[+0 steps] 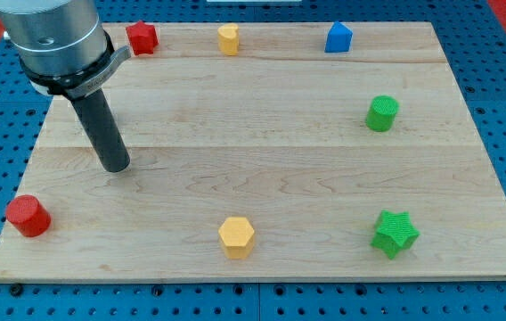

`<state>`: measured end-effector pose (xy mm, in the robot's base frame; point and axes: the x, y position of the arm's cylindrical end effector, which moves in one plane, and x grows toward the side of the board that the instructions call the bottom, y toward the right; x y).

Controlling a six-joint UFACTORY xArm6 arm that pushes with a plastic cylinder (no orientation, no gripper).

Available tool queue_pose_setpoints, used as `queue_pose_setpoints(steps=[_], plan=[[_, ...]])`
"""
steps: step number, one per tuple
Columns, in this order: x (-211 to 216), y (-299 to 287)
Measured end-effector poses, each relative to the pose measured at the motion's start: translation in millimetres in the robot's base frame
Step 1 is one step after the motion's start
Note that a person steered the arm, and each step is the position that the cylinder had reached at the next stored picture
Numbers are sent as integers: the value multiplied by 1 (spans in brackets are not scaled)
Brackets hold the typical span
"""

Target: Move the yellow heart diagonally top left to the blue cube

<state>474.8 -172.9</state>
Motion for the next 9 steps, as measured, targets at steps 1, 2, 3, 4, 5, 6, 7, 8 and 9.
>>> queue_pose_setpoints(steps=[1, 2, 3, 4, 5, 6, 7, 8, 9], plan=[[2, 1], [3, 11], [3, 22], [-44, -10], [-16, -56], [-24, -21], [-43, -24], [-42, -18], [-87, 71]])
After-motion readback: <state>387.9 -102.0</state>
